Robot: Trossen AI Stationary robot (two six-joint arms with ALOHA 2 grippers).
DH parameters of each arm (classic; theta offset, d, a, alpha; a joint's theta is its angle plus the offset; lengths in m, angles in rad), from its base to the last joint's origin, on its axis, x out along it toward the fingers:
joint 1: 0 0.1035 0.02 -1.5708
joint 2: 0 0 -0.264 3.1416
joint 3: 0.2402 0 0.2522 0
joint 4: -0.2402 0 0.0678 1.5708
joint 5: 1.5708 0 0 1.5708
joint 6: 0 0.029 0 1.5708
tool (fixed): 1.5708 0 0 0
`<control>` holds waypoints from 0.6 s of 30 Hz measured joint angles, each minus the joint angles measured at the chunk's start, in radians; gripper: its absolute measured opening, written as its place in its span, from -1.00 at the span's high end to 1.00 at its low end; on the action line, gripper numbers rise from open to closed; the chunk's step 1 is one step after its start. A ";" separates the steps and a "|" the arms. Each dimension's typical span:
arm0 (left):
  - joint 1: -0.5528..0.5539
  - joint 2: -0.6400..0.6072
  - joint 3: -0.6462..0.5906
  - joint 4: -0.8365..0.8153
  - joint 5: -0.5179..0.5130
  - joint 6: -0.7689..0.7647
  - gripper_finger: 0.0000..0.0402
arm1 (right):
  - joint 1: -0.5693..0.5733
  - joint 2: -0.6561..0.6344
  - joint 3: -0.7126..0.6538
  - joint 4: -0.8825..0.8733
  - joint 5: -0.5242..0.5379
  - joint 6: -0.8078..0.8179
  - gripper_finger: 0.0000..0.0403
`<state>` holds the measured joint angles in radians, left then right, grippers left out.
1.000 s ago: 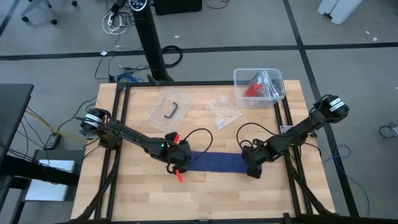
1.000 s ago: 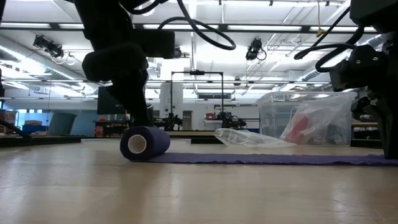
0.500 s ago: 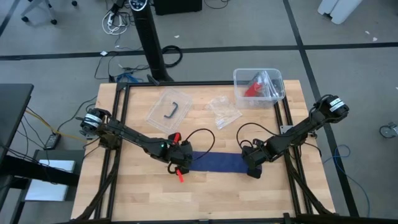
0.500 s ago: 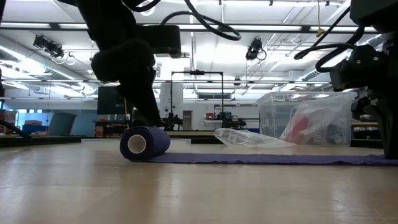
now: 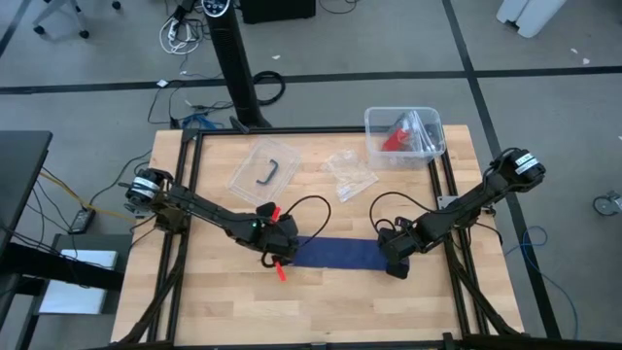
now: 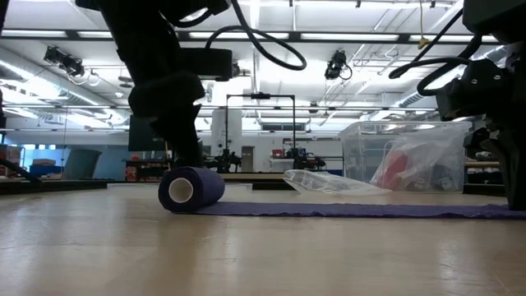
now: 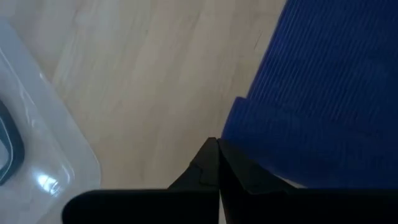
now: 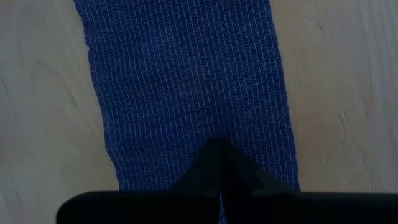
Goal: Roll bandage
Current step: Roll the blue bandage
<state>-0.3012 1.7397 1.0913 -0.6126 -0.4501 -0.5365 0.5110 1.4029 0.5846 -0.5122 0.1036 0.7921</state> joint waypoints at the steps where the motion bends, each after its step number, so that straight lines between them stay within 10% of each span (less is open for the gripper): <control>1: 0.000 0.000 -0.002 0.001 0.000 0.005 0.99 | 0.000 0.000 0.000 0.000 0.000 0.000 1.00; 18: 0.016 0.003 -0.002 0.105 0.018 0.063 0.99 | 0.000 0.000 0.000 0.001 0.000 -0.002 1.00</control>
<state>-0.2847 1.7428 1.0890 -0.5071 -0.4320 -0.4732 0.5110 1.4029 0.5842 -0.5116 0.1032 0.7900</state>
